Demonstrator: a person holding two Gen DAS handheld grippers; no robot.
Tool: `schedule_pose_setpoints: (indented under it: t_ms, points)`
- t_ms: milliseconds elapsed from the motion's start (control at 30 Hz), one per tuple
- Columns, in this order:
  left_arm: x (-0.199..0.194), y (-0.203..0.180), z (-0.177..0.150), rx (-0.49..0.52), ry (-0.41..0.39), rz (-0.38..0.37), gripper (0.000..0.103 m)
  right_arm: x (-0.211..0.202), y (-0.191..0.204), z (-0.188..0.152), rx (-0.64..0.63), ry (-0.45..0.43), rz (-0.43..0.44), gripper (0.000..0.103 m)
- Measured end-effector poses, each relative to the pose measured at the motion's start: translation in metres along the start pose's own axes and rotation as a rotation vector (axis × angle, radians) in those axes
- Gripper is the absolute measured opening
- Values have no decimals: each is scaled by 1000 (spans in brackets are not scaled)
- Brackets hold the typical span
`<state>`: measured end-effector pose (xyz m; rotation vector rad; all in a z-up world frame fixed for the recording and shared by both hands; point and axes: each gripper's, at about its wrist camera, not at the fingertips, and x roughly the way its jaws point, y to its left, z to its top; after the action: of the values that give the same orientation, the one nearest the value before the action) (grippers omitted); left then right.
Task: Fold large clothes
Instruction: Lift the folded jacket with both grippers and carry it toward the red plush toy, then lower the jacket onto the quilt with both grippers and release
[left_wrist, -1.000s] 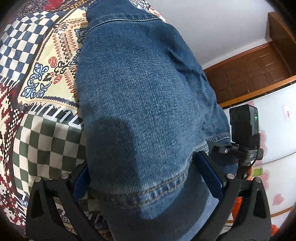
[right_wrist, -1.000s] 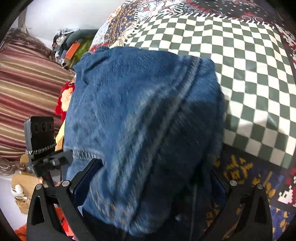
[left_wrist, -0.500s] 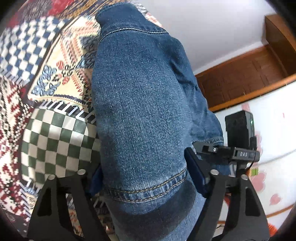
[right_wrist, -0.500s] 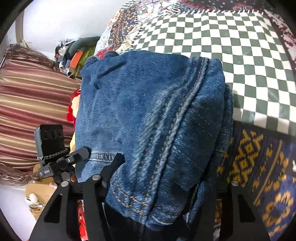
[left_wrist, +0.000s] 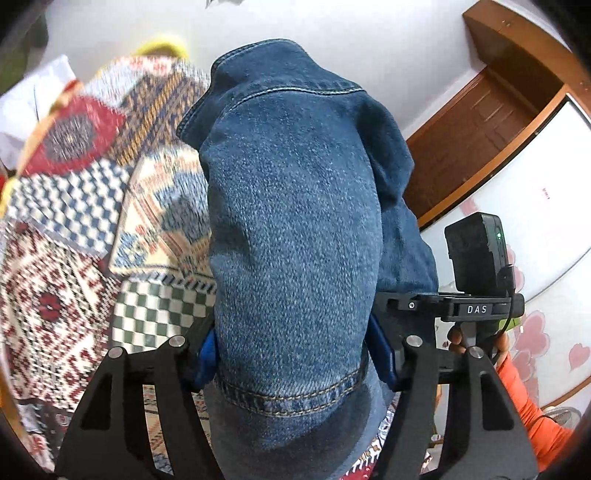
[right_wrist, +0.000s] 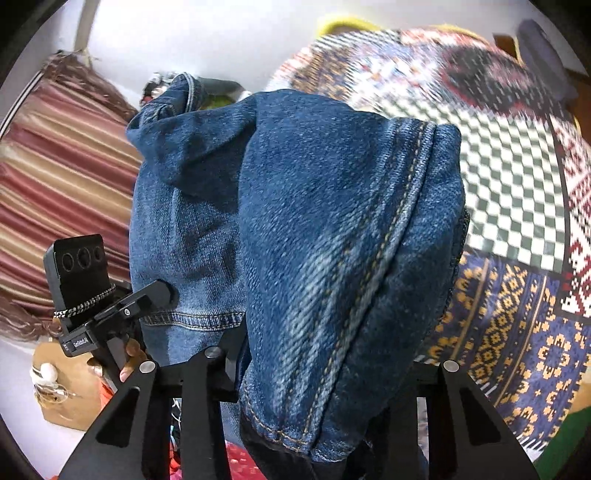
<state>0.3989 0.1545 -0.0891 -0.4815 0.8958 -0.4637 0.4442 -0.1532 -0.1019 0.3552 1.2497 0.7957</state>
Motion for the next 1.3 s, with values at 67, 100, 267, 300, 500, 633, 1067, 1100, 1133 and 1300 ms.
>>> schedule_pose_setpoints:
  t_ms: [67,100,267,300,500,633,1067,1100,1133,1300]
  points:
    - [-10,-9,6,4,-23,6,67,-6,19,0,-27,-18,-2,39]
    - [-19,-8,8,7,-37,10,67,-8,31,0,-47,-25,-6,39]
    - [-59,18,5,-13,-89,36,67,6,75,4,-95,-20,2,39]
    - [-68,27,2,-25,-98,44,67,15,85,4,-103,-11,7,39]
    - [-94,75,-18,-99,-98,88,67,76,116,3,-109,72,18,39]
    - [-89,115,-40,-171,-64,114,67,128,115,-9,-75,165,22,39]
    - [-32,243,-99,-431,34,143,67,242,79,-4,-6,329,-6,39]
    - [-31,243,-101,-426,33,147,67,247,73,-2,-5,345,5,39]
    - [-32,241,-103,-416,32,154,67,250,67,-1,-4,351,11,40]
    - [-42,218,-113,-351,23,222,69,248,48,-4,9,377,41,54]
